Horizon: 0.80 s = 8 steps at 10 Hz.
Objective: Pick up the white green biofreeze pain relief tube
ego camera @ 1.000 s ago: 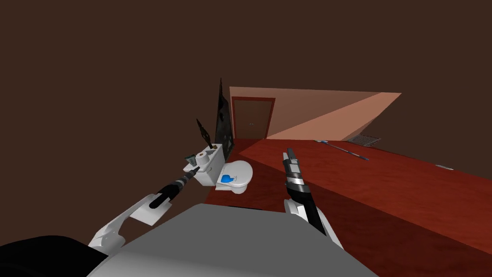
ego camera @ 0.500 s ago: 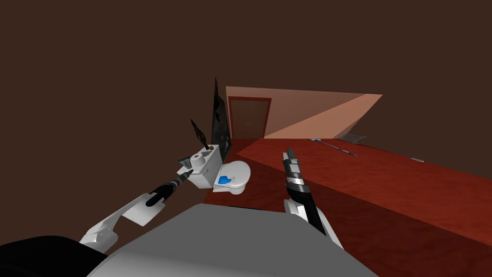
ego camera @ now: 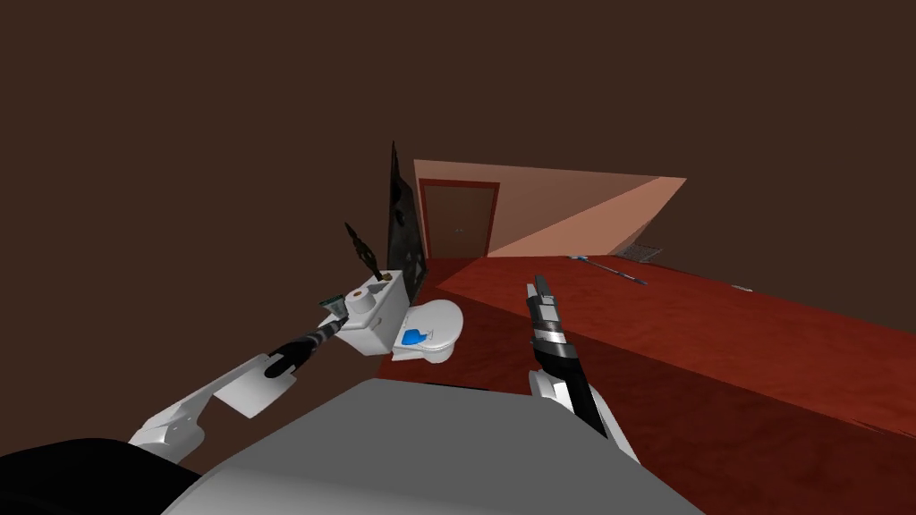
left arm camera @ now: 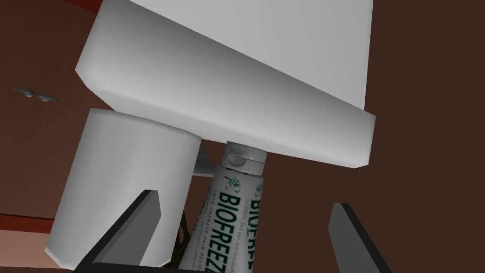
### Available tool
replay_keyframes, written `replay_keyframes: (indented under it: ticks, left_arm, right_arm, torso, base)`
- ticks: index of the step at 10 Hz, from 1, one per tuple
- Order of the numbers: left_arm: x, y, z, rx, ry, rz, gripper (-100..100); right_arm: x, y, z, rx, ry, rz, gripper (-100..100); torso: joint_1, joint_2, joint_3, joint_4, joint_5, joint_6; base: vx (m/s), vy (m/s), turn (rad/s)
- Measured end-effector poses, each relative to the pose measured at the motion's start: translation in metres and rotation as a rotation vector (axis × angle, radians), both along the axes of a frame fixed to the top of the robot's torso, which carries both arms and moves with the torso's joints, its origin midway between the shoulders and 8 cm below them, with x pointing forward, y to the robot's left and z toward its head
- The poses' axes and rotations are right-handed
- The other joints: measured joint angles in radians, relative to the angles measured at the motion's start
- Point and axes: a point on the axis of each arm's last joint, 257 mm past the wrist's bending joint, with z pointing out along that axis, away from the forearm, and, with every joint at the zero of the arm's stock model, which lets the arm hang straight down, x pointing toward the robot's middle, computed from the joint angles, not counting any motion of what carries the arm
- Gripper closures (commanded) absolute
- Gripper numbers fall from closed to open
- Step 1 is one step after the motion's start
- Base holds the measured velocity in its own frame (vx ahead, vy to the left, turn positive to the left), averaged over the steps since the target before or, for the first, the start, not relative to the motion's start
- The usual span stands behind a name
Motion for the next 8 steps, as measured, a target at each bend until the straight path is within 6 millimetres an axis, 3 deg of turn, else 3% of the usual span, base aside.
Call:
replay_keyframes:
  ticks: [4, 5, 6, 8]
  left_arm:
    - [-0.003, 0.040, 0.017, 0.108, 0.059, 0.032, -100]
    - [-0.003, 0.041, 0.018, 0.110, 0.060, 0.033, 0]
    - [-0.003, 0.041, 0.018, 0.110, 0.060, 0.033, -100]
    - [-0.008, 0.028, 0.013, 0.115, 0.065, 0.007, -100]
  right_arm:
    - [0.000, 0.000, 0.000, 0.000, 0.000, 0.000, 0]
    - [0.000, 0.000, 0.000, 0.000, 0.000, 0.000, 0]
    - [0.000, 0.000, 0.000, 0.000, 0.000, 0.000, 0]
    - [0.000, 0.000, 0.000, 0.000, 0.000, 0.000, 0]
  torso:
    - [0.001, -0.002, -0.001, 0.000, 0.000, 0.000]
    - [0.001, -0.001, -0.001, 0.000, 0.000, 0.000]
    - [0.000, 0.000, 0.000, 0.000, 0.000, 0.000]
    - [0.003, -0.005, -0.003, -0.001, 0.001, -0.001]
  base:
    - [0.034, 0.000, -0.083]
    - [0.000, 0.000, 0.000]
    - [0.054, 0.028, 0.127]
    - [0.121, 0.061, 0.177]
